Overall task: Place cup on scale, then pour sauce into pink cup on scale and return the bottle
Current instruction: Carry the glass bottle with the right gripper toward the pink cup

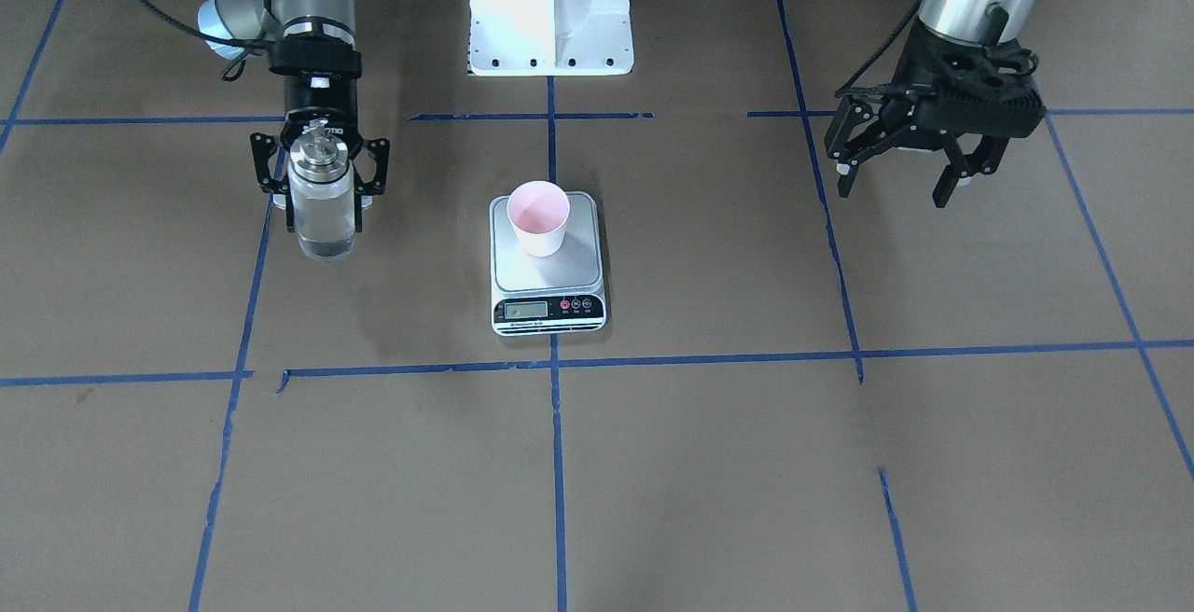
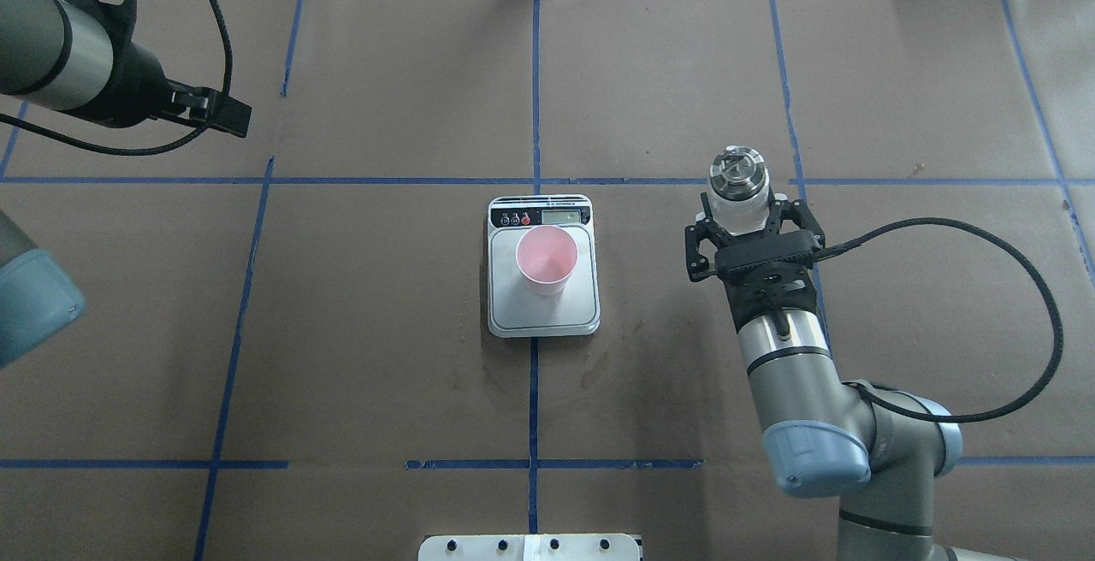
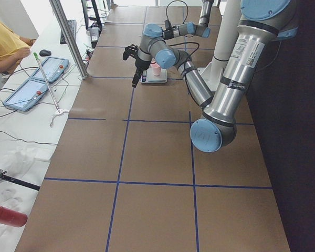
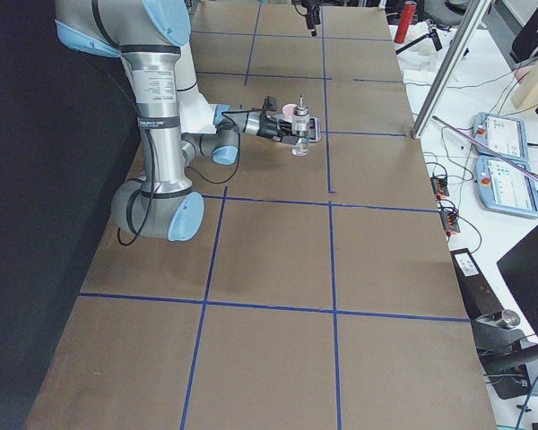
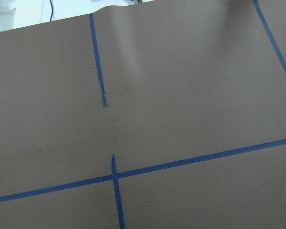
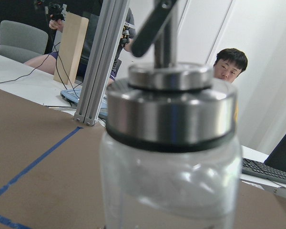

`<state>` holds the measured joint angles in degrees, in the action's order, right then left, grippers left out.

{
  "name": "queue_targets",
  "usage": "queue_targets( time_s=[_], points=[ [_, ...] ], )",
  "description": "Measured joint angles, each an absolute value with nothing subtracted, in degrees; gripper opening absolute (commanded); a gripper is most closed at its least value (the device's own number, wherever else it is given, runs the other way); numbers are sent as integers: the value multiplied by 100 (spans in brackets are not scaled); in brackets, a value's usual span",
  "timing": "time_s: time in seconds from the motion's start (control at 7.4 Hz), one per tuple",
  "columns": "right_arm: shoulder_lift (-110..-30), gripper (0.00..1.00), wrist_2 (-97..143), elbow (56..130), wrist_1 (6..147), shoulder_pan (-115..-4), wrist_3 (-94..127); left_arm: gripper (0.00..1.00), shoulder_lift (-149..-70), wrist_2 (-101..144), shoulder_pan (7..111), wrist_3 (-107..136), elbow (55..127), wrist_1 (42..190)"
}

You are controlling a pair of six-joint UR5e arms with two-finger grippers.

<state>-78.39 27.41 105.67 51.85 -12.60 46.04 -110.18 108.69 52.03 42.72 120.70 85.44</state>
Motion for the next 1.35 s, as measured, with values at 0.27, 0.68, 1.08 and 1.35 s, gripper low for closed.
queue_targets(
  time_s=[0.27,0.68,1.08,1.35],
  points=[
    [-7570,0,2671,10581,5698,-1129,3928,100,-10962,10879,5203,4220,12062,8578],
    [-7153,0,2284,10563,7004,-1094,3086,100,-10914,10881,5203,4208,12059,8585],
    [-6864,0,2012,10551,8397,-1066,2948,100,-10855,10881,5208,4079,12051,8585],
    [-6816,0,1991,10504,8752,-1048,2930,100,-10841,10881,5211,4056,12053,8587]
  ],
)
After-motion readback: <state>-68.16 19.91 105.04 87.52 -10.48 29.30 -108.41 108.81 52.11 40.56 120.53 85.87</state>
